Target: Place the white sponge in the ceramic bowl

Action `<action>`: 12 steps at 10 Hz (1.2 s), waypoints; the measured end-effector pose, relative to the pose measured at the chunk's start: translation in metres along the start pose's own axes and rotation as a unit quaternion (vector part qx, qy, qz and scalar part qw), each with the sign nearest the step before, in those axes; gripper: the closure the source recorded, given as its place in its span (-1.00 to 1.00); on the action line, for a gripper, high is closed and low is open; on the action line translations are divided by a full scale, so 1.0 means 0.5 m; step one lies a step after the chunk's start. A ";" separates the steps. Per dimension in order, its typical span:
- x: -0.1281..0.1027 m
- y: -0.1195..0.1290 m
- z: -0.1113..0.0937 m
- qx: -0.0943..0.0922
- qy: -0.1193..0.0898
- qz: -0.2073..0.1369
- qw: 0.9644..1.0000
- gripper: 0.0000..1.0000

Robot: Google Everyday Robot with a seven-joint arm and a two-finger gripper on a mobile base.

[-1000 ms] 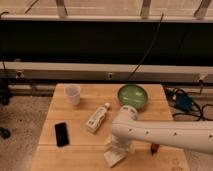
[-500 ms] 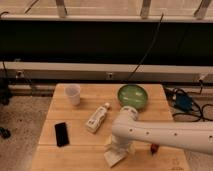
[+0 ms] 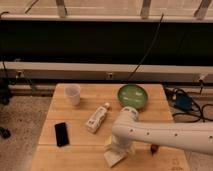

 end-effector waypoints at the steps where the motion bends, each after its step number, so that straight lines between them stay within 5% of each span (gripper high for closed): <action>1: 0.000 0.001 0.001 0.000 0.000 0.000 1.000 -0.60; 12: -0.002 0.013 0.017 0.004 -0.005 0.006 1.000 -0.60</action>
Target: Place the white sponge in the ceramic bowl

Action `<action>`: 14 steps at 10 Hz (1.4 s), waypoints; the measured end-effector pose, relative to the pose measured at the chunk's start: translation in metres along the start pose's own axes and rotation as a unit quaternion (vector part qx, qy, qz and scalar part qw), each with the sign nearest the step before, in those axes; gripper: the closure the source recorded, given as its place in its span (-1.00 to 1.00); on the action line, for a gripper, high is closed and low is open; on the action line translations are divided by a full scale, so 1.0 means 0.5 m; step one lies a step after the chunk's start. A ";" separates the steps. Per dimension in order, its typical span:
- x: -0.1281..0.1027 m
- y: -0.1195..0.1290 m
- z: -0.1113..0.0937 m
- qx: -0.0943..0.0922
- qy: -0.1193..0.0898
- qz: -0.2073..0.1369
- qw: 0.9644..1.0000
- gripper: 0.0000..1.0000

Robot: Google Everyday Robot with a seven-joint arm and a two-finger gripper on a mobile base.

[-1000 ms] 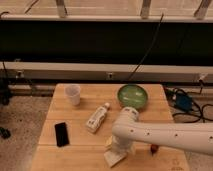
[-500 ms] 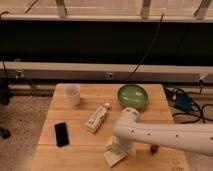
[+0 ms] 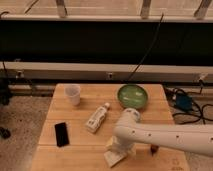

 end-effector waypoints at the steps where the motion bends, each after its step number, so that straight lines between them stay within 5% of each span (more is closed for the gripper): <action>1: 0.000 0.002 0.001 0.000 0.000 0.001 1.000 -0.60; 14: 0.000 0.024 0.018 0.004 -0.004 0.012 1.000 -0.57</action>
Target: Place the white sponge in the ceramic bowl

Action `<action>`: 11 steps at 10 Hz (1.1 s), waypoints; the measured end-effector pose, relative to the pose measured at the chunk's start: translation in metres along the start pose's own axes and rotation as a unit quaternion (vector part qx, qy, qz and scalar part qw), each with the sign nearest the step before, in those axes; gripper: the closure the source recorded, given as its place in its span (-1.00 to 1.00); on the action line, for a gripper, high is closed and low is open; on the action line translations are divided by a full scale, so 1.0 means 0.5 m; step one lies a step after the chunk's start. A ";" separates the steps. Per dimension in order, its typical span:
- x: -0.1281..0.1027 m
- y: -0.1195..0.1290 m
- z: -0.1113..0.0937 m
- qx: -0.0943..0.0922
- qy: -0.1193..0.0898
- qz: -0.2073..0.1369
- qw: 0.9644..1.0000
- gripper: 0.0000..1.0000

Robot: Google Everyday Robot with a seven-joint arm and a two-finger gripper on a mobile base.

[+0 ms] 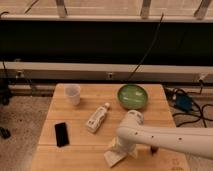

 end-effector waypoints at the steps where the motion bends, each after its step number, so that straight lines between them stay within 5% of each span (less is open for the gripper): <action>1: 0.000 0.001 0.002 0.000 -0.001 0.001 1.000 -0.45; 3: 0.000 0.004 0.005 0.001 -0.002 0.002 1.000 -0.15; 7: 0.001 0.011 0.009 0.003 -0.003 0.006 1.000 -0.07; 11: 0.009 0.021 0.004 0.007 0.001 0.014 1.000 0.73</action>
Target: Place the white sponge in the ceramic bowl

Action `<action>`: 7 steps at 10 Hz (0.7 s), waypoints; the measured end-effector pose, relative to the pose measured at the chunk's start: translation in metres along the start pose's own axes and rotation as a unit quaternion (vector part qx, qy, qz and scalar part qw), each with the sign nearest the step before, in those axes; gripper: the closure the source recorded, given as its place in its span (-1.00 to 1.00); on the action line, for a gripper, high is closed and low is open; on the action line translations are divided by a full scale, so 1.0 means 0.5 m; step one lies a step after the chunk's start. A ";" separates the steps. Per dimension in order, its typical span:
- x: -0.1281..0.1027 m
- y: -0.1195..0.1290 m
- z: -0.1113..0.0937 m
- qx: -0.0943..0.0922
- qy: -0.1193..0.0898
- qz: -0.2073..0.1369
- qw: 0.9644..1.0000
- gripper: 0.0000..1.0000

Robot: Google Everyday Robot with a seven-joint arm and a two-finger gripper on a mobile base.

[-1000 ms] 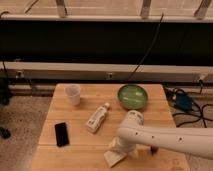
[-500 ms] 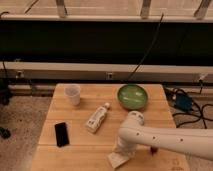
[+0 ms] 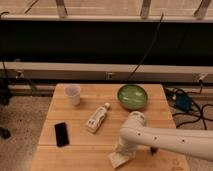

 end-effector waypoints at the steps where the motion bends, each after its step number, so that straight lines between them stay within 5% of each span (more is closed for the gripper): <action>1: 0.006 0.013 -0.008 0.002 0.001 0.008 1.000 0.92; 7: 0.021 0.026 -0.029 0.012 0.004 0.020 1.000 0.98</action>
